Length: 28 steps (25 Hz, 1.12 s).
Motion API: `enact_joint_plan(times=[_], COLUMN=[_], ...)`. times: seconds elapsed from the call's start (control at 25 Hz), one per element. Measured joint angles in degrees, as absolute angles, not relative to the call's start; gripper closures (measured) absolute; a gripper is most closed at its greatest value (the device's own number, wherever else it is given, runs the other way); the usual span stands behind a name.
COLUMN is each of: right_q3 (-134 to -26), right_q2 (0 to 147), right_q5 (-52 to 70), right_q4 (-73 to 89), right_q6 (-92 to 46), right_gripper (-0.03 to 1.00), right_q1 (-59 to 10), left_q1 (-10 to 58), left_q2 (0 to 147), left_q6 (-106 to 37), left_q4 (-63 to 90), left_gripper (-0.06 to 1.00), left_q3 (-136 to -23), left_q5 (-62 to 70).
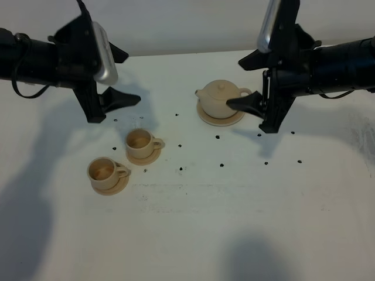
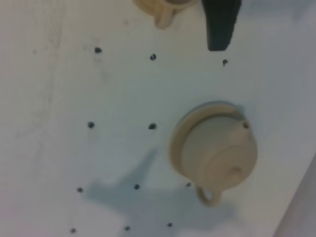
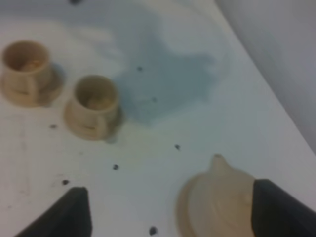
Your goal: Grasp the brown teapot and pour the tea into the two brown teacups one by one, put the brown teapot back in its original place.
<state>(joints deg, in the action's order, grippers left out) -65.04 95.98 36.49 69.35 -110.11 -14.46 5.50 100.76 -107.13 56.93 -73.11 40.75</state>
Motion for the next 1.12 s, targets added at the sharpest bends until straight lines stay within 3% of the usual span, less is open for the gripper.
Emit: enact_joint_plan(times=[0.32,0.6,0.84,1.12], right_q3=[-65.0,-65.0,-65.0,-65.0], right_q2=[94.5,87.3,84.0,83.3], right_q5=[29.3,24.3,25.1,27.3], right_q4=[70.6,71.6,68.1,65.0], right_q6=[-100.9,-91.5,-79.6,-73.3], right_gripper=[0.39,0.40,0.40,0.40], right_q1=[-14.5,-14.1,-11.3,-10.5], left_q1=[5.5,5.3,5.3,5.2], left_q2=[96.3,91.8,90.1,89.4], left_q6=[-88.7,-73.9,-64.2,-39.5], left_q4=[50.7,41.6,38.4,21.4], left_gripper=[0.22,0.30,0.36,0.38], left_q3=[-73.1,-73.1,-73.1,-73.1], left_q5=[36.2,32.6,32.5,36.0])
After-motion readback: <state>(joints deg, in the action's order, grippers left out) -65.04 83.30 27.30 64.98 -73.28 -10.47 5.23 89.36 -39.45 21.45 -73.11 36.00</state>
